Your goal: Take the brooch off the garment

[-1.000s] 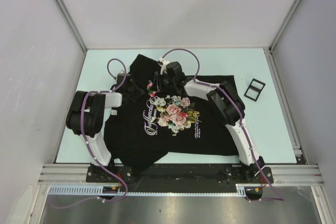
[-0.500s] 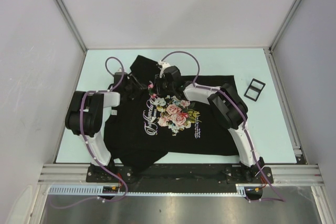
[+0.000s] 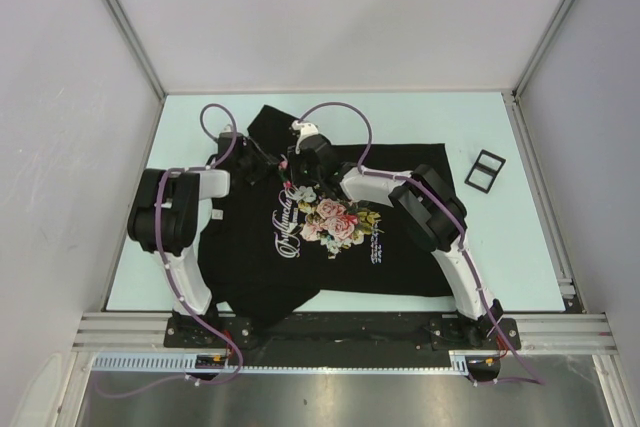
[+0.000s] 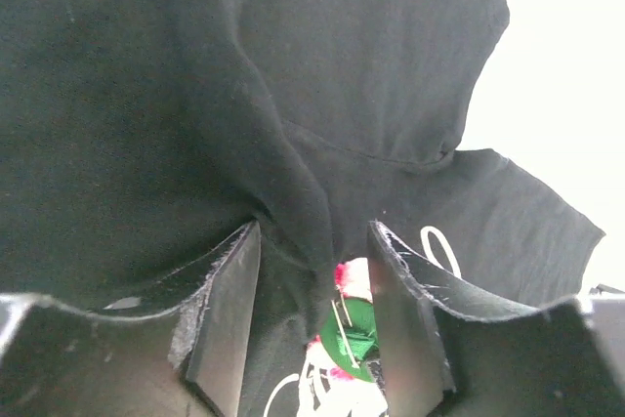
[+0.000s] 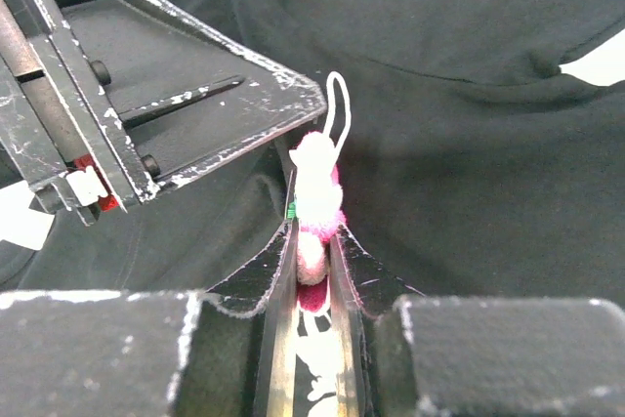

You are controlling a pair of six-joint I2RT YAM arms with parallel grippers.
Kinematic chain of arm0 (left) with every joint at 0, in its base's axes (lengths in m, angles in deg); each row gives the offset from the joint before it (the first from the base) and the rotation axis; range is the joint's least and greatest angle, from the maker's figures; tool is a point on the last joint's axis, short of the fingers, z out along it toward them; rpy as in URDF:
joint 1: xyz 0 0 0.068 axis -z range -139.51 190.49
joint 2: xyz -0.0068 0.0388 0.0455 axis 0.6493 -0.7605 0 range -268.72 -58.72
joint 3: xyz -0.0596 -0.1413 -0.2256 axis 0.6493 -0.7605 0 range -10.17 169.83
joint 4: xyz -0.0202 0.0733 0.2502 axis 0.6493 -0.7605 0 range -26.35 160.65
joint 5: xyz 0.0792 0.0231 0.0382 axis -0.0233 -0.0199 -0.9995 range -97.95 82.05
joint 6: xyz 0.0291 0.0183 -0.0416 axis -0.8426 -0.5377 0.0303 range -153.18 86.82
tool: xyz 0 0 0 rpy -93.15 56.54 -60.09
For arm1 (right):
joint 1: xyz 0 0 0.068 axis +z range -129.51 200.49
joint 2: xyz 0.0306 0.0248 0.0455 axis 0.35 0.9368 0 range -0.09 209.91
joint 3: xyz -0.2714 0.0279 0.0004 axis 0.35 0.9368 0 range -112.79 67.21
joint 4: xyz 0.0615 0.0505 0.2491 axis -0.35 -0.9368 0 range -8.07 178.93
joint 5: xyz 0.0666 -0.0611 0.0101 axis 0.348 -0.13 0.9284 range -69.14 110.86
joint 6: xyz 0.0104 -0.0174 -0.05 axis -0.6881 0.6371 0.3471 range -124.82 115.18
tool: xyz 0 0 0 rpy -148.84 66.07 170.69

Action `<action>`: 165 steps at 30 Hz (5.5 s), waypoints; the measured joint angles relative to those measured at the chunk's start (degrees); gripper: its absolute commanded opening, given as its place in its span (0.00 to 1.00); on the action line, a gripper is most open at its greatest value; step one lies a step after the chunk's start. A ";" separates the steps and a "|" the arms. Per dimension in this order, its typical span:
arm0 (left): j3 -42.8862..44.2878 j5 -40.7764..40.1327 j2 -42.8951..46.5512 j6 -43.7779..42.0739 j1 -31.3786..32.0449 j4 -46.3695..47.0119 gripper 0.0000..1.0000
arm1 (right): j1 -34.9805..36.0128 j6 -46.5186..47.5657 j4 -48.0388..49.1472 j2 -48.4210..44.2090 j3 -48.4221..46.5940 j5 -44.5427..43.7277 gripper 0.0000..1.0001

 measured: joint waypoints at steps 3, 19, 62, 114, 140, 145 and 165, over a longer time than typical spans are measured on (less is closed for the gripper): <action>0.52 -0.70 -0.26 -0.02 -0.02 -0.72 0.42 | 0.00 -0.55 0.68 0.00 0.42 -0.87 0.08; 1.16 -0.17 -1.77 -0.13 -0.11 -0.26 0.00 | 0.00 -5.40 6.54 1.68 1.29 -4.70 0.00; -3.13 9.35 -1.77 -1.11 -2.10 8.11 0.00 | -7.45 -14.60 12.52 3.30 4.04 11.47 0.79; -3.10 10.16 -1.86 -1.55 -2.08 8.57 0.04 | -1.77 -0.04 -5.03 8.39 -12.17 0.33 0.00; -3.15 11.54 -1.86 -1.73 -2.08 9.33 0.00 | -8.22 -9.55 1.31 7.50 -8.31 17.05 0.67; -3.15 12.07 -1.88 -2.12 -2.08 9.33 0.00 | -8.57 -8.68 -1.20 8.79 -13.62 18.82 0.67; -3.13 12.17 -1.97 -2.14 -2.08 9.31 0.00 | -8.44 -8.11 -5.11 11.91 -16.13 21.42 0.41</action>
